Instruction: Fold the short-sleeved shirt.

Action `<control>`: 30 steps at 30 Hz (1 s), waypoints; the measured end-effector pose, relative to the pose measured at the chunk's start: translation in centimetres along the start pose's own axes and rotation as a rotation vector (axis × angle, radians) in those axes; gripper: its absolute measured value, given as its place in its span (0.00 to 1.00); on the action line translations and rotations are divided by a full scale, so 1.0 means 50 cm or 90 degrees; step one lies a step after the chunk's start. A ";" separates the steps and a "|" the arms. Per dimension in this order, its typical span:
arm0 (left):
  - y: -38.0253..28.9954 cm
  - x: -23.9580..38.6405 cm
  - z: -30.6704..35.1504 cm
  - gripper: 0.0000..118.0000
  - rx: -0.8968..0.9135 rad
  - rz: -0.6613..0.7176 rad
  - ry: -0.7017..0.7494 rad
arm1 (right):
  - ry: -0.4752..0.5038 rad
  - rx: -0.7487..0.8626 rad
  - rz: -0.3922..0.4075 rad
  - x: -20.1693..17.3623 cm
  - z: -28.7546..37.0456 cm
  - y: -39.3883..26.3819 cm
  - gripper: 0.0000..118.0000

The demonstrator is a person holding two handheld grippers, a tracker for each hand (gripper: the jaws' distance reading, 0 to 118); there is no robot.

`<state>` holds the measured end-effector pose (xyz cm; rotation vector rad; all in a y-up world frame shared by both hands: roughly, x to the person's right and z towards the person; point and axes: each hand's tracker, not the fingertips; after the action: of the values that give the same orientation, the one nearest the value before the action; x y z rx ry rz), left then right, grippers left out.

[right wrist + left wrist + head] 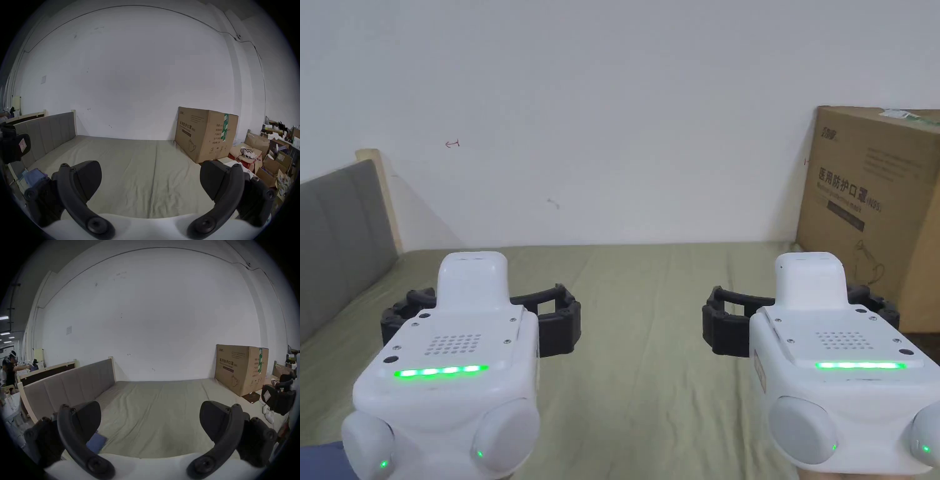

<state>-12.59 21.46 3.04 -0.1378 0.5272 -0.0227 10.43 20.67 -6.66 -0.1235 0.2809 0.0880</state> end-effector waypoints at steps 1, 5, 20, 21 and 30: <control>0.001 -0.001 -0.003 1.00 -0.019 -0.006 -0.008 | 0.001 -0.001 -0.001 0.000 0.000 0.000 1.00; -0.004 0.002 -0.007 1.00 -0.026 -0.022 -0.028 | 0.017 -0.005 -0.005 -0.005 -0.004 -0.002 1.00; 0.003 -0.017 -0.023 1.00 -0.058 0.006 -0.034 | 0.052 -0.038 -0.028 -0.013 -0.024 -0.008 1.00; 0.005 -0.011 -0.022 1.00 -0.067 0.003 -0.024 | 0.049 -0.036 -0.025 -0.017 -0.025 -0.009 1.00; 0.014 0.017 -0.009 1.00 -0.105 -0.039 0.028 | 0.047 -0.038 -0.007 -0.014 -0.036 -0.014 1.00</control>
<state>-12.09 22.06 2.14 -0.3155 0.5690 -0.0416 9.34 19.66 -8.09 -0.1881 0.3512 0.0816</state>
